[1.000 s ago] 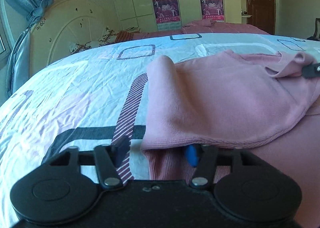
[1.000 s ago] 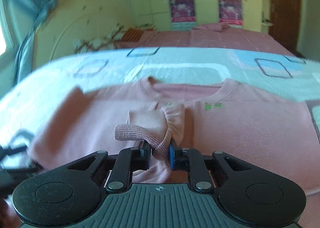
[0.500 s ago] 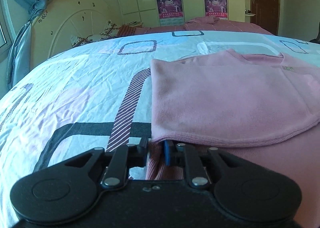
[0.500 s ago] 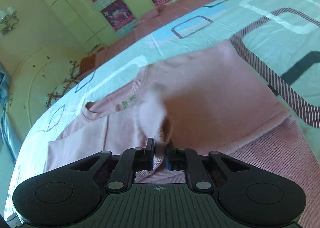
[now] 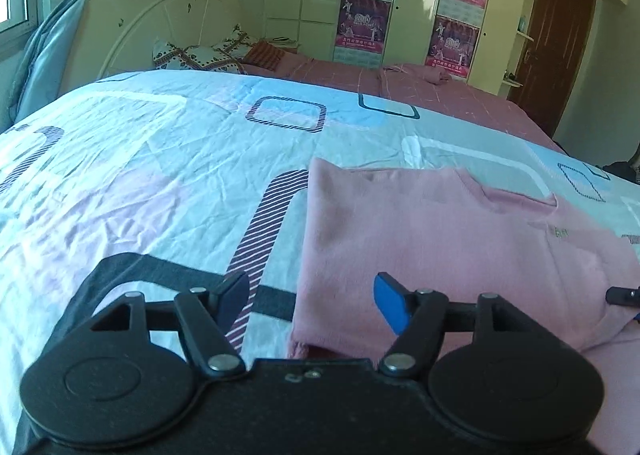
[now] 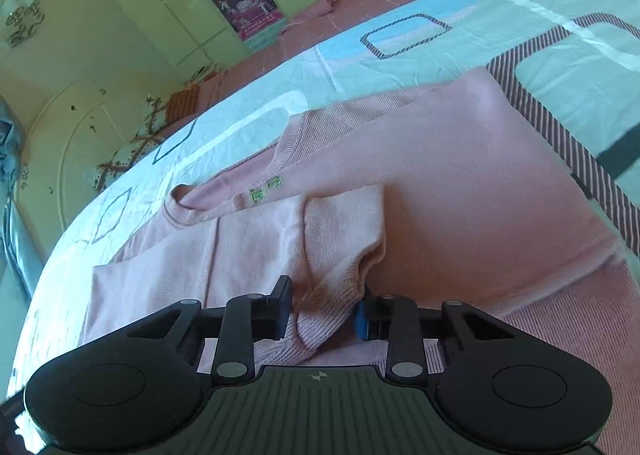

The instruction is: Fold small clothes

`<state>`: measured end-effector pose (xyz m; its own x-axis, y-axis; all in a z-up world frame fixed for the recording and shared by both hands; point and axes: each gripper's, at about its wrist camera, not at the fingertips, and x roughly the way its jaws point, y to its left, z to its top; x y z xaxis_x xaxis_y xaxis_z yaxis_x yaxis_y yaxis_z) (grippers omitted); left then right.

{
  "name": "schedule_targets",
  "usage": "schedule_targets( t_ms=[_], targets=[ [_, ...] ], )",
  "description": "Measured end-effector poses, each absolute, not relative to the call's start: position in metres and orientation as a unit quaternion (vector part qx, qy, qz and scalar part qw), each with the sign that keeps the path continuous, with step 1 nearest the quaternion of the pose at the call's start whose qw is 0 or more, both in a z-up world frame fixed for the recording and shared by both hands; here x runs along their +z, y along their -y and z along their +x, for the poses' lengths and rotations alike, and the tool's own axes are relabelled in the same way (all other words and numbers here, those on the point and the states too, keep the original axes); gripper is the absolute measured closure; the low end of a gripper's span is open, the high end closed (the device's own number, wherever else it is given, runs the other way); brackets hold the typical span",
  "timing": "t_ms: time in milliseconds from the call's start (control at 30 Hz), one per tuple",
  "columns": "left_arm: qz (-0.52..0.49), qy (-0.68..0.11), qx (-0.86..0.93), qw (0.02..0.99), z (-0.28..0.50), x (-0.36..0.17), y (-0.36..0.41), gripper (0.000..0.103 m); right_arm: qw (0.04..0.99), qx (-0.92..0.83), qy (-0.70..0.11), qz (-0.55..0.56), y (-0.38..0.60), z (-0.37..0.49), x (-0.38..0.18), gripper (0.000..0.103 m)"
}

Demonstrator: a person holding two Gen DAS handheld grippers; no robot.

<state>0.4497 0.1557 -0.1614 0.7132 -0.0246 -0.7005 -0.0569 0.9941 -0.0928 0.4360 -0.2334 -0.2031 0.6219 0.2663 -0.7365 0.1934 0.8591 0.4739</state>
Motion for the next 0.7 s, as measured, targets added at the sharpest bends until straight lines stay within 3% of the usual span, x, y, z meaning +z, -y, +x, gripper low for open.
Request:
schedule_targets(
  t_ms=[167, 233, 467, 533, 567, 600, 700],
  targets=[
    [-0.087, -0.399, 0.005, 0.913, 0.500, -0.179, -0.158, 0.045, 0.858, 0.032, -0.438, 0.266, 0.233, 0.447, -0.204, 0.071],
    [-0.101, -0.406, 0.007, 0.908, 0.516, -0.187, -0.160, 0.047, 0.865, 0.040, -0.440, 0.240, 0.226, 0.450, -0.201, 0.096],
    [-0.106, -0.407, 0.008, 0.907, 0.548, -0.199, -0.163, 0.047, 0.916, 0.059, -0.371, 0.141, 0.206, 0.446, -0.170, 0.096],
    [-0.106, -0.401, 0.010, 0.910, 0.552, -0.200, -0.163, 0.057, 0.932, 0.058, -0.340, 0.115, 0.206, 0.441, -0.161, 0.097],
    [-0.101, -0.397, 0.015, 0.912, 0.552, -0.200, -0.162, 0.075, 0.937, 0.051, -0.330, 0.100, 0.206, 0.439, -0.160, 0.097],
    [-0.095, -0.393, 0.021, 0.914, 0.553, -0.201, -0.161, 0.086, 0.939, 0.038, -0.332, 0.084, 0.206, 0.441, -0.164, 0.097],
    [-0.077, -0.376, 0.031, 0.923, 0.547, -0.203, -0.156, 0.088, 0.911, 0.016, -0.398, 0.108, 0.219, 0.451, -0.194, 0.096]
  ],
)
